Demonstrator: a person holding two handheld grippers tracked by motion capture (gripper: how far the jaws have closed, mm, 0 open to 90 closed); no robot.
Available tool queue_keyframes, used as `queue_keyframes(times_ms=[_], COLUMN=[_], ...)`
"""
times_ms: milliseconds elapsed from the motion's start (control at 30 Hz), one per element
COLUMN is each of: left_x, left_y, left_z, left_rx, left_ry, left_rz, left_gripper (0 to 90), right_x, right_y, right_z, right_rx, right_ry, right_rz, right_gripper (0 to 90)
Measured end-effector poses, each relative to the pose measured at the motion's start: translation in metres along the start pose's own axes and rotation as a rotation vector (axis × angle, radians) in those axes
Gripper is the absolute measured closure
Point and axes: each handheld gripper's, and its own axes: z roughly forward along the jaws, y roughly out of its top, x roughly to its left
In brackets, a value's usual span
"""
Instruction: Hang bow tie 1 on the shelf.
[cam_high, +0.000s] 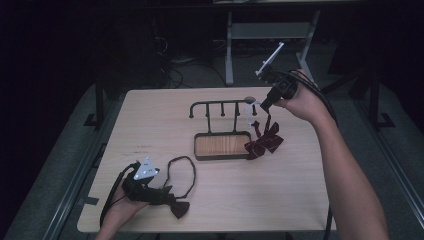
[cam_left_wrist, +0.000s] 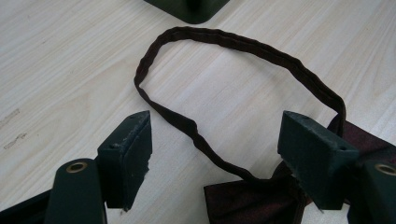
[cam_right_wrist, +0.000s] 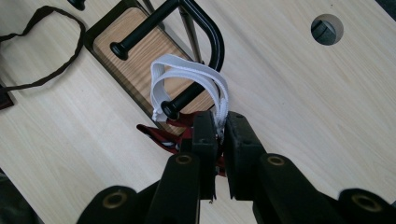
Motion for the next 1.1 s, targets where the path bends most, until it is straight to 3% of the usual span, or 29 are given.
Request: queue_keyframes(times_ms=[367, 667, 1100], left_x=[-0.002, -0.003, -0.003], left_y=[0.0, 0.0, 0.0], left_z=[0.002, 0.003, 0.005], left_rx=[0.007, 0.01, 0.015], left_ry=[0.004, 0.005, 0.002], left_rz=[0.008, 0.006, 0.01], left_gripper=[26.6, 26.6, 26.6], right_x=[-0.004, -0.001, -0.008], right_y=[-0.004, -0.01, -0.036], right_z=[0.009, 0.009, 0.018], right_rx=[-0.006, -0.021, -0.039], right_ry=[0.013, 0.033, 0.093], right_rz=[0.026, 0.005, 0.018], right_gripper=[80.1, 77.5, 71.6])
